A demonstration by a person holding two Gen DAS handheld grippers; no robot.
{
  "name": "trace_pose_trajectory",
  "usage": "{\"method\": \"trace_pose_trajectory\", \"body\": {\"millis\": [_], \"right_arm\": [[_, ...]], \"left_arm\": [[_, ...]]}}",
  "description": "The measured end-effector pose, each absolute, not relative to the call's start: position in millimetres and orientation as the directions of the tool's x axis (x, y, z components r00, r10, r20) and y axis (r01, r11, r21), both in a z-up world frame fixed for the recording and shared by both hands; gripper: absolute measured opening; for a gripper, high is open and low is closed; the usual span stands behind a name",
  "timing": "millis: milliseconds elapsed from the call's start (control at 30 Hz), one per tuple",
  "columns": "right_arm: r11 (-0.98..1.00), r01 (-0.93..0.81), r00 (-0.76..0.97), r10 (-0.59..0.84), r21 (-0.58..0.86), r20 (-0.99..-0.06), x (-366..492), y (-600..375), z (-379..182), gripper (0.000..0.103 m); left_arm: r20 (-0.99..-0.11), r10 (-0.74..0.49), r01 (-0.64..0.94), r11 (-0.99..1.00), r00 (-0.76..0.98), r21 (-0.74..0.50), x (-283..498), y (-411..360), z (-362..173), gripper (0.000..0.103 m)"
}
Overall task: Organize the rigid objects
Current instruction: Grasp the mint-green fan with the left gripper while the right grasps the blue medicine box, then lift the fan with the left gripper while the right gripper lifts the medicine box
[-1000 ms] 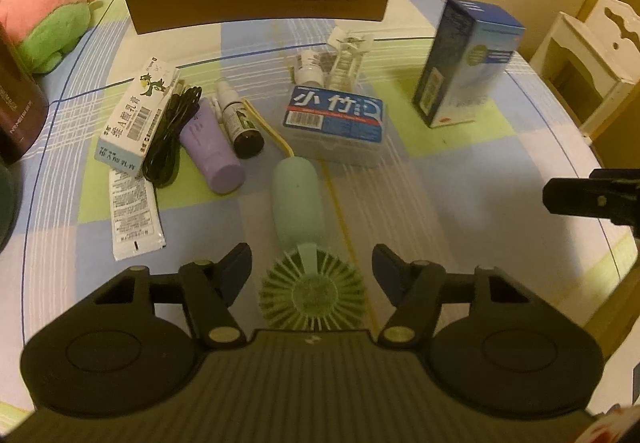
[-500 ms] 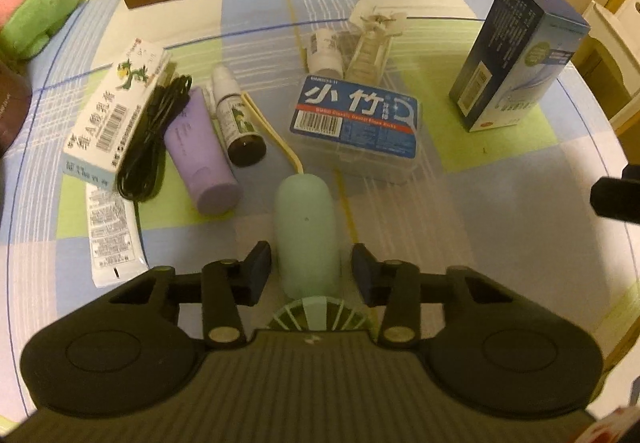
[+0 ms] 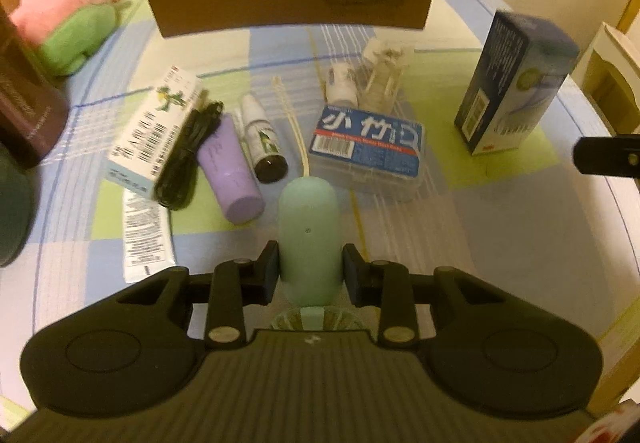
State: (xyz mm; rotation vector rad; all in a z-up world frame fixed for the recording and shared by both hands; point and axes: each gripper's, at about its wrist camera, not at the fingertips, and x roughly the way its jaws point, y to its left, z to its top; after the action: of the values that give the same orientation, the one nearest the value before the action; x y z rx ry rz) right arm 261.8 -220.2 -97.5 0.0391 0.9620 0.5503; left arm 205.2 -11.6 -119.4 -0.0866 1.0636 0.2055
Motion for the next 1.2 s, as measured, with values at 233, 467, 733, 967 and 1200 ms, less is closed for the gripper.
{"method": "trace_pose_trajectory", "body": {"millis": [233,467,733,967,1200], "right_arm": [[0.838,-0.477,0.455,0.493,0.264,-0.742,270.6,-216.5,-94.2,0.103],[0.811,-0.530,0.469,0.524,0.247,-0.711,277.3,-211.5,-88.7,0.103],[0.802,-0.560,0.510,0.530,0.206,-0.677,286.0,-199.8,-85.5,0.091],[0.820,-0.551,0.551,0.496,0.153,-0.671,292.0,-186.6,-90.6,0.083],[0.867,-0.488,0.604,0.417,0.098,-0.680,286.7,-171.4,-111.2,0.083]], "left_arm": [[-0.840,0.179,-0.276,0.960,0.513,0.036,195.3,-14.2,-102.0,0.030],[-0.803,0.225,-0.336,0.941,0.552,0.033,189.0,-17.4,-84.6,0.030],[-0.753,0.281,-0.390,0.920,0.595,0.036,183.3,-18.5,-65.1,0.030],[-0.719,0.300,-0.399,0.916,0.627,0.034,181.1,-10.6,-45.7,0.030],[-0.713,0.270,-0.355,0.934,0.647,0.032,184.8,10.4,-39.9,0.030]]}}
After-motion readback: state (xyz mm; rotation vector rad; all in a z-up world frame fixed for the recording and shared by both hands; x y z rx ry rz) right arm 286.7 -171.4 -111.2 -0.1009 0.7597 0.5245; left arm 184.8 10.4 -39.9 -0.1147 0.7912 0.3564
